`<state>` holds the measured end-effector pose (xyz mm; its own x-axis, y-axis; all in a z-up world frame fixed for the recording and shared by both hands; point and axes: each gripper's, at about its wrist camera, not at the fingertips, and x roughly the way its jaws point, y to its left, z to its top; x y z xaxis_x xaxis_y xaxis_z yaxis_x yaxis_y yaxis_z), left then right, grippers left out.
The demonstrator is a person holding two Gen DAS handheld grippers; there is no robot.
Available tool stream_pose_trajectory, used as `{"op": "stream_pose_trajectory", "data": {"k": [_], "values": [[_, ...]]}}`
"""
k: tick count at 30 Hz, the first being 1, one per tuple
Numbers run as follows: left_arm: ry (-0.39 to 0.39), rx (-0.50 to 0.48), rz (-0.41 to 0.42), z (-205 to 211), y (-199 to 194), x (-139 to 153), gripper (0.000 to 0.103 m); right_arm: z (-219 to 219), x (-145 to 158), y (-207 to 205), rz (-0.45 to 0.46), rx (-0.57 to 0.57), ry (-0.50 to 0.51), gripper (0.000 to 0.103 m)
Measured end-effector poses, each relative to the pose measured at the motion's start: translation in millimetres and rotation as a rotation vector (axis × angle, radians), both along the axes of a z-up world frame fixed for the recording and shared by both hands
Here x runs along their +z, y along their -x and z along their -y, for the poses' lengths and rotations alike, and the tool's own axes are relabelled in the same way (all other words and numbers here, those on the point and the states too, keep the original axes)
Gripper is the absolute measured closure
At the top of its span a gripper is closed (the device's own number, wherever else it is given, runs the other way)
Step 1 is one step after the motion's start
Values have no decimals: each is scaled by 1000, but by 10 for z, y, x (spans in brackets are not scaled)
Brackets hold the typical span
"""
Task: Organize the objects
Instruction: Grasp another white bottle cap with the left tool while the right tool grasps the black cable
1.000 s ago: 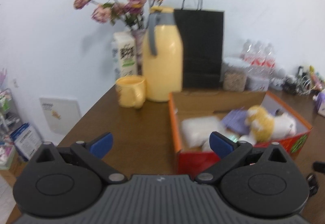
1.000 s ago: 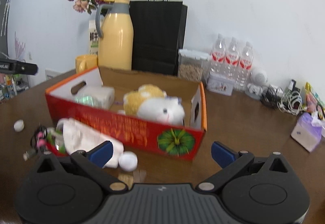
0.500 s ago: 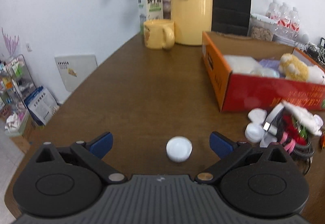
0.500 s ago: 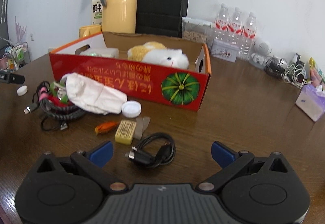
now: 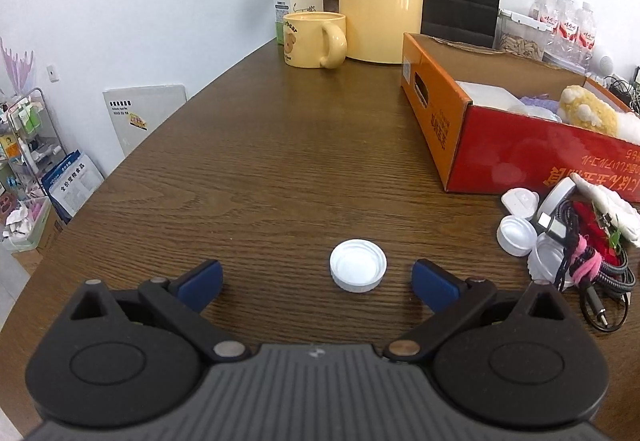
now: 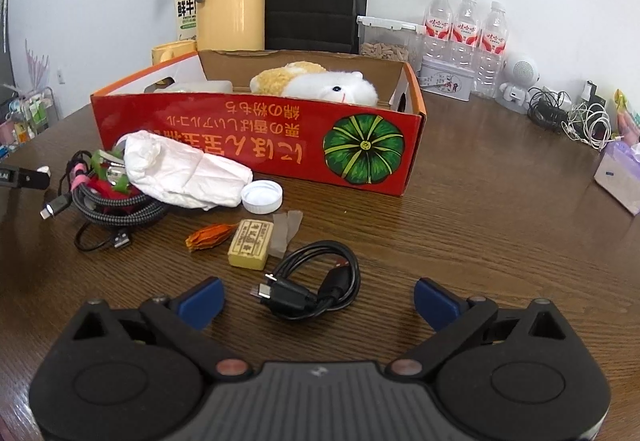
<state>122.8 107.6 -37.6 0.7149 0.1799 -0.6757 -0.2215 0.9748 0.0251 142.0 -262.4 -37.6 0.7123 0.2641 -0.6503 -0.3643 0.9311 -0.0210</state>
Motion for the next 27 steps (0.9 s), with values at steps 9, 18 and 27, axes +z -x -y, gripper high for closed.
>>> {"op": "stream_pose_trajectory", "data": {"k": [9,18,27], "values": [[9,-10,34,16,7,13,25,18,4,-6,4,-6,-43,29],[26,-42,71,59,60,43,73,-16,22,48,17,-7,-44,48],[32,-66,84,123,87,54,74,-16,30,79,23,-10,-46,50]]}}
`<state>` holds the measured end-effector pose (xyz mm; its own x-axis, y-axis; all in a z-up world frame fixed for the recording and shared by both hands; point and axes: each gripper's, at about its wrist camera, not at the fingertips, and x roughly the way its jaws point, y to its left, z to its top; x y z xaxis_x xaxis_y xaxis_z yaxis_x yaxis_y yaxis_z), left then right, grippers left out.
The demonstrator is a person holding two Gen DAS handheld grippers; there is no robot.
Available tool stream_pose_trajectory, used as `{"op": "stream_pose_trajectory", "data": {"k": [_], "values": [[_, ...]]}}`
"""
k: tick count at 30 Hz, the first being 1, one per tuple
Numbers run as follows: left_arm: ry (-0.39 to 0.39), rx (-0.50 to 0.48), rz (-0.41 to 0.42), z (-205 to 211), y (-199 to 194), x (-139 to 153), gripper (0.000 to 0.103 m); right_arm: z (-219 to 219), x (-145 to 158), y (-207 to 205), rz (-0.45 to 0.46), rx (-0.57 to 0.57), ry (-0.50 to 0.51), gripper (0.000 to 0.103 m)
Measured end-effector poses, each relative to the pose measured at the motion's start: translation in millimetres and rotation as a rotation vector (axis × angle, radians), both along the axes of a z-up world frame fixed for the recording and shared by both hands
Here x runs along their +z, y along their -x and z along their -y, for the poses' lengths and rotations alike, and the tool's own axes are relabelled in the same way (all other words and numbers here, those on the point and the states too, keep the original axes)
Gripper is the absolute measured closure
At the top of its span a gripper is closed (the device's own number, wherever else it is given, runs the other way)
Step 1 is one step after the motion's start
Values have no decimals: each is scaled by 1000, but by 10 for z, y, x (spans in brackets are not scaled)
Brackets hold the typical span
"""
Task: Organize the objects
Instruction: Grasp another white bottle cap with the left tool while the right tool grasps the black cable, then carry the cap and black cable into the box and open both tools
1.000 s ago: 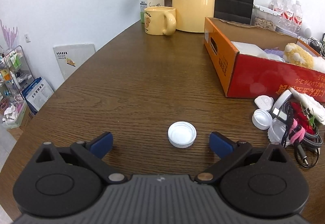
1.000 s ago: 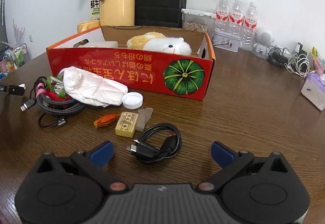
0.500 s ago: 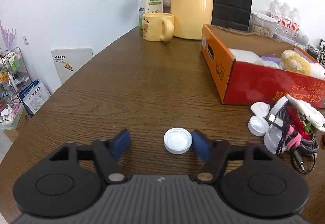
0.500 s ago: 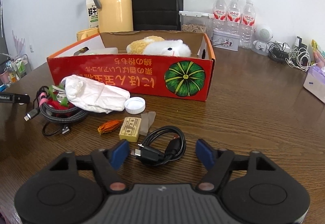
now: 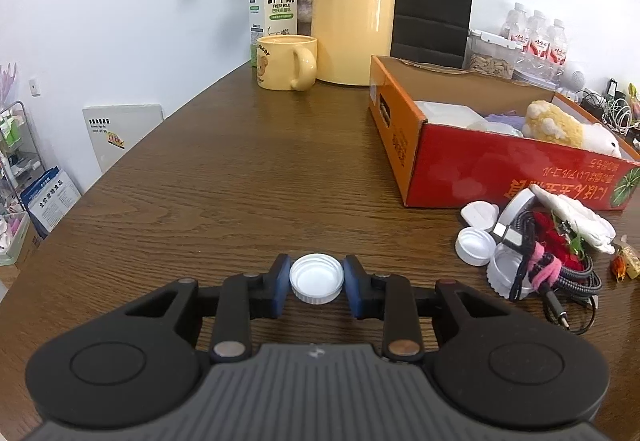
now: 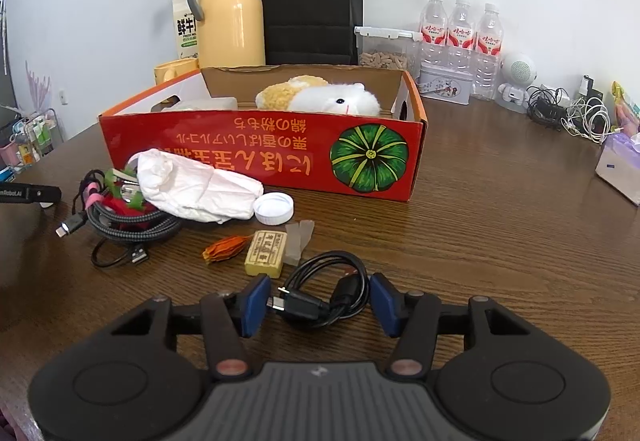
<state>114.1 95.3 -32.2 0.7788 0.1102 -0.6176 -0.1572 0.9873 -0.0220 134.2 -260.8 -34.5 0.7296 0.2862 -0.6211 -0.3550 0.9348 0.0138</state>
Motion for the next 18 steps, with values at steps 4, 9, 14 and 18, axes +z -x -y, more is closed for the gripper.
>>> {"op": "stream_pose_trajectory", "data": {"k": [4,9,14,18], "values": [[3,-4,10,15,15,32,74,15,31,22,13,-1,-4,50],[0,-21,36,64,27,128,74,25,92,32,33,1,-1,51],[-6,-52,86,155,17,309,74,23,219,14,70,8,1,51],[-11,-80,130,257,-58,470,74,-6,360,-52,109,17,1,51]]}}
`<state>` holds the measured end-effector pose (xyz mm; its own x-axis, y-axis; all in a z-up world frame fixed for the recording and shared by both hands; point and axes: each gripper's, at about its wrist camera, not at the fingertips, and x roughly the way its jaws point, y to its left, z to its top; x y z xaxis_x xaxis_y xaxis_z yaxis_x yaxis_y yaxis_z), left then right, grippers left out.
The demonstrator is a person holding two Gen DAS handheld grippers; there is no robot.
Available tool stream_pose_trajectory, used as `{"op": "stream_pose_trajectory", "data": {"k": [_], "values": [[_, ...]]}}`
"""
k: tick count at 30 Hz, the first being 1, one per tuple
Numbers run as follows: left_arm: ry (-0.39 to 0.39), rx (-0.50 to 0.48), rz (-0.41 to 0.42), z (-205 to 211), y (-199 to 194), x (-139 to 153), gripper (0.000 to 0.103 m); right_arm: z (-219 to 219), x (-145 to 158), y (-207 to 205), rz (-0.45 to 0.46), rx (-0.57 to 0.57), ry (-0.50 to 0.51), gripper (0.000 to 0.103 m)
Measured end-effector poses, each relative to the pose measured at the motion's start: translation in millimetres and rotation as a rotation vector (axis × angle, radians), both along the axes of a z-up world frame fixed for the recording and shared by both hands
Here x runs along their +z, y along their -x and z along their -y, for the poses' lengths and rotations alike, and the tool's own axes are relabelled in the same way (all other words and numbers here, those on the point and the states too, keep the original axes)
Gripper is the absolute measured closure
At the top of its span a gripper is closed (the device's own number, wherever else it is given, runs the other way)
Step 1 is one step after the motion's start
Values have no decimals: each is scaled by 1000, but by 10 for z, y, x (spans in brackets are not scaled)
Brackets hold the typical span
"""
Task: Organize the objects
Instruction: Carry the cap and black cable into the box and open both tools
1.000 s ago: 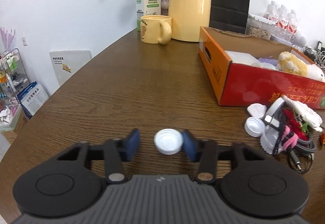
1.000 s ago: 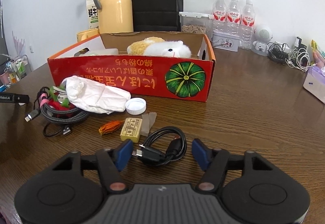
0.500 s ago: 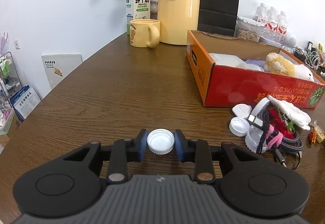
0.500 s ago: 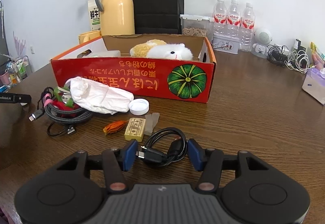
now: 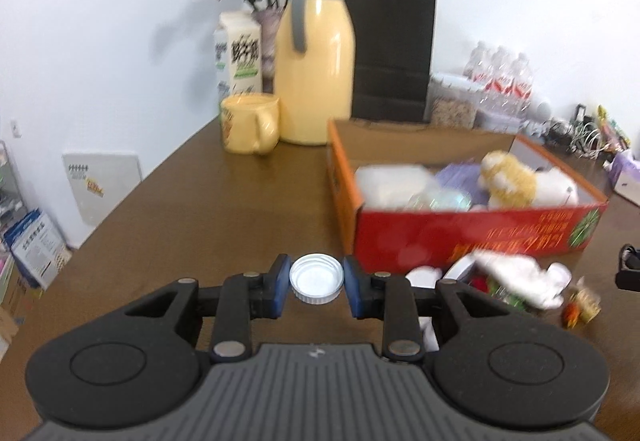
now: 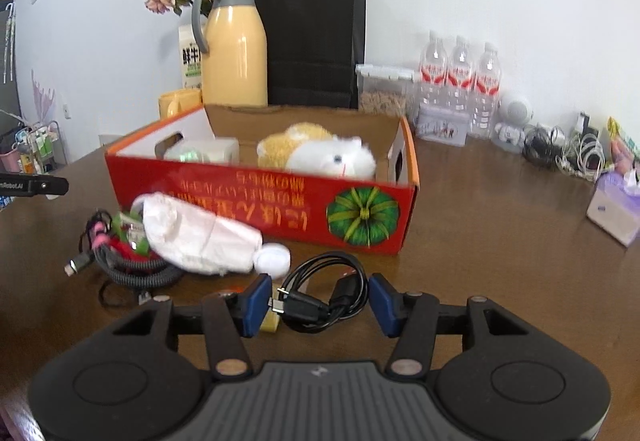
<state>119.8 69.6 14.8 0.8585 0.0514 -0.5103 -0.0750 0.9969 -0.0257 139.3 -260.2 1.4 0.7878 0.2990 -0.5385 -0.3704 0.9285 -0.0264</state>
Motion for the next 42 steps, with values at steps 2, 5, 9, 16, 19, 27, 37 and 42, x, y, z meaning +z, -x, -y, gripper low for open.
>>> {"op": "stream_pose_trajectory", "data": {"k": [2,5,9,16,19,27,37,42], "values": [[-1,-15,27,62,-40,91,74,-27,74,-58,21,5,-2,51],[-6,-36,60,171,-130,218,74,-98,200,-165,55,16,-9,51],[-7,-56,86,311,-318,347,73,-210,352,-350,90,30,-13,51],[1,-85,107,522,-743,494,73,-413,550,-825,119,42,-32,51],[4,-86,115,594,-925,529,73,-490,592,-1060,120,35,-39,51],[8,-88,99,764,-1469,490,73,-644,538,-1758,76,2,-48,51],[3,-42,19,893,-2080,273,73,-711,303,-2361,9,-71,-59,51],[10,-39,-29,857,-2215,150,73,-681,186,-2443,-40,-76,-62,51]]}}
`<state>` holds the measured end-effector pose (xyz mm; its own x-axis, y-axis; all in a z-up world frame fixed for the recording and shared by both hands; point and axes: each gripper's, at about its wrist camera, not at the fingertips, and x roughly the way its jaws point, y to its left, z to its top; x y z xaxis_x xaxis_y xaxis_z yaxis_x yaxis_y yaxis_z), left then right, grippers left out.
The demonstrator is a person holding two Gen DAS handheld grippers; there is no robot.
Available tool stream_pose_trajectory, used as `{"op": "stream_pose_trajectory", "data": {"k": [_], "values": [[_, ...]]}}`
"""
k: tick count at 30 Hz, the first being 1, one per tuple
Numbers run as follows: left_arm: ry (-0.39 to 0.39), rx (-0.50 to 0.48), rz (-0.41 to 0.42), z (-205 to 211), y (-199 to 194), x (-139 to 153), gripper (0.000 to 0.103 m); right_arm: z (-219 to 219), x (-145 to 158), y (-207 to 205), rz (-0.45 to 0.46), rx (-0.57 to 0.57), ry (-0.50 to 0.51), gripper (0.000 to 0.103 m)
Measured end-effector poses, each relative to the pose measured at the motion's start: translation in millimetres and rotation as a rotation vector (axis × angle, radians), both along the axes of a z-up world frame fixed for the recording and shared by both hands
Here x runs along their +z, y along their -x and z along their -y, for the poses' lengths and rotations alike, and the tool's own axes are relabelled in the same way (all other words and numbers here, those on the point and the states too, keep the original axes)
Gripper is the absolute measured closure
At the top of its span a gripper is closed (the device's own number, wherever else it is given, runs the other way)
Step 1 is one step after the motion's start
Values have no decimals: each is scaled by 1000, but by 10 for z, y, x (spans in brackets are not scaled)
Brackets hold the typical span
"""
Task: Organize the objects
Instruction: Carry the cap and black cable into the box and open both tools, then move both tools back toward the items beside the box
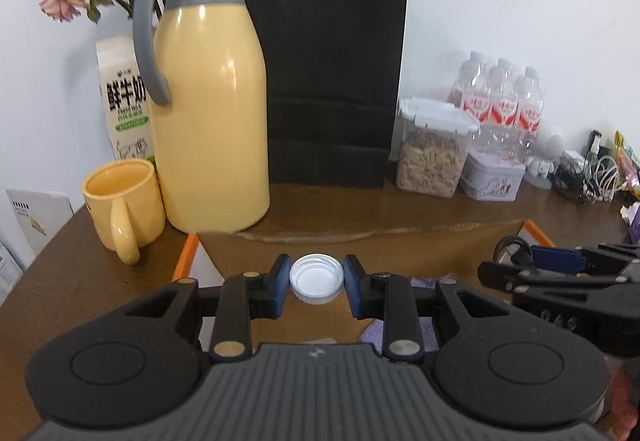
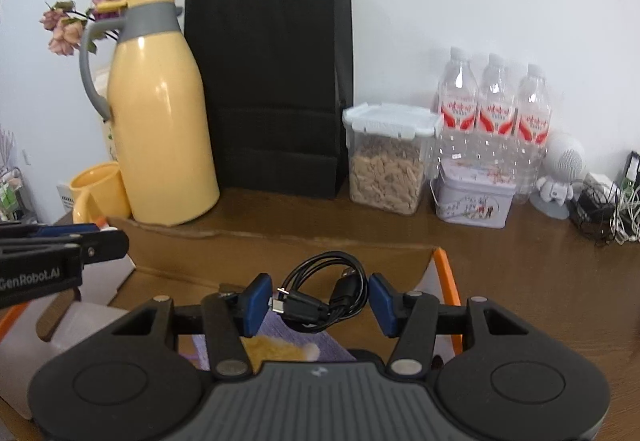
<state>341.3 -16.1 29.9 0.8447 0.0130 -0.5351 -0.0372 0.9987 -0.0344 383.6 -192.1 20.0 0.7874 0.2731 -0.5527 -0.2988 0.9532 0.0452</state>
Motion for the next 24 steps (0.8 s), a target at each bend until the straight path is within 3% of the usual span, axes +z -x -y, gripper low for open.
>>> {"op": "stream_pose_trajectory", "data": {"k": [6,10,12,15,17,19,24], "values": [[-5,0,-7,0,13,-27,70,25,-21,23,0,-3,14,50],[-27,0,14,30,43,-3,38,61,-49,48,-2,-17,16,45],[-35,6,31,39,62,19,24,106,-34,57,3,-29,-3,28],[-38,29,47,23,91,51,0,160,12,91,27,-46,-13,15],[-35,48,55,0,101,70,0,195,31,93,24,-53,-27,13],[-29,55,52,-23,101,83,0,216,35,90,22,-59,-35,1],[-23,63,43,-40,96,82,0,207,42,115,28,-56,-30,0]]}}
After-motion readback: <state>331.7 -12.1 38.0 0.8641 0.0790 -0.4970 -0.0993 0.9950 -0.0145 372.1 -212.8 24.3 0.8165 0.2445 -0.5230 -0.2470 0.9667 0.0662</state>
